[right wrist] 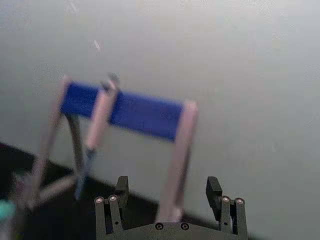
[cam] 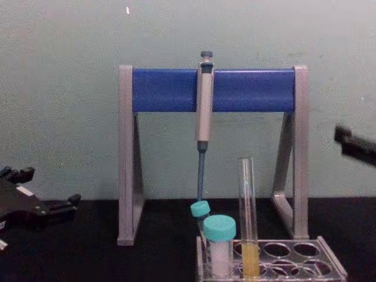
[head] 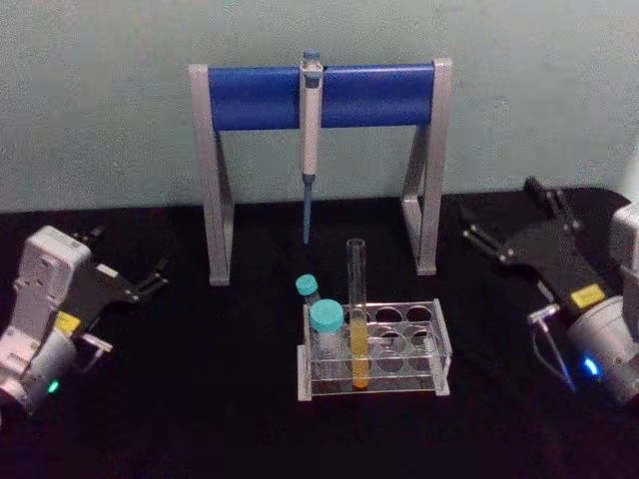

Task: Pick up the test tube from the test tube rack, shake it, then place it back into the test tube rack.

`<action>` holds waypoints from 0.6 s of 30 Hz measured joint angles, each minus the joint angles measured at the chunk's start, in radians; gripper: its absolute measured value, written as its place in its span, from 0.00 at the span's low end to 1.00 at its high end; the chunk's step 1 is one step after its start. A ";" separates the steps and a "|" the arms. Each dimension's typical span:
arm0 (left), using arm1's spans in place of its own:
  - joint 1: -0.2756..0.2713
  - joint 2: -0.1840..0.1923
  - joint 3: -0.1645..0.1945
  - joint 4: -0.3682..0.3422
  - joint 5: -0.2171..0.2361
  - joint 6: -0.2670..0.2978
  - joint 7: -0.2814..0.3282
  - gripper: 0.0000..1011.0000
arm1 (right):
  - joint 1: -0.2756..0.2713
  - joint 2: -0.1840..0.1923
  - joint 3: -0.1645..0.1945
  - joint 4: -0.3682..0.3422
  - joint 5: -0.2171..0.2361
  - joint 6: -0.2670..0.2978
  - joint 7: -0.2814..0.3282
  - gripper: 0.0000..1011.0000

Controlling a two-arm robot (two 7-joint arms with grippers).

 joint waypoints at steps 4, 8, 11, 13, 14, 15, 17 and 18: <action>0.000 0.000 0.000 0.000 0.000 0.000 0.000 0.99 | -0.005 -0.024 0.003 0.051 -0.018 0.037 -0.025 0.99; 0.000 0.000 0.000 0.000 0.000 0.000 0.000 0.99 | -0.006 -0.047 0.000 0.099 -0.031 0.055 -0.035 0.99; 0.000 0.000 0.000 0.000 0.000 0.000 0.000 0.99 | -0.002 -0.063 0.000 0.133 -0.041 0.064 -0.040 0.99; 0.000 0.000 0.000 0.000 0.000 0.000 0.000 0.99 | 0.000 -0.072 0.000 0.154 -0.047 0.070 -0.040 0.99; 0.000 0.000 0.000 0.000 0.000 0.000 0.000 0.99 | 0.001 -0.074 0.000 0.160 -0.048 0.072 -0.040 0.99; 0.000 0.000 0.000 0.000 0.000 0.000 0.000 0.99 | 0.002 -0.077 0.001 0.166 -0.050 0.074 -0.040 0.99; 0.000 0.000 0.000 0.000 0.000 0.000 0.000 0.99 | 0.004 -0.084 0.003 0.182 -0.053 0.080 -0.038 0.99; 0.000 0.000 0.000 0.000 0.000 0.000 0.000 0.99 | 0.005 -0.086 0.003 0.187 -0.054 0.082 -0.037 0.99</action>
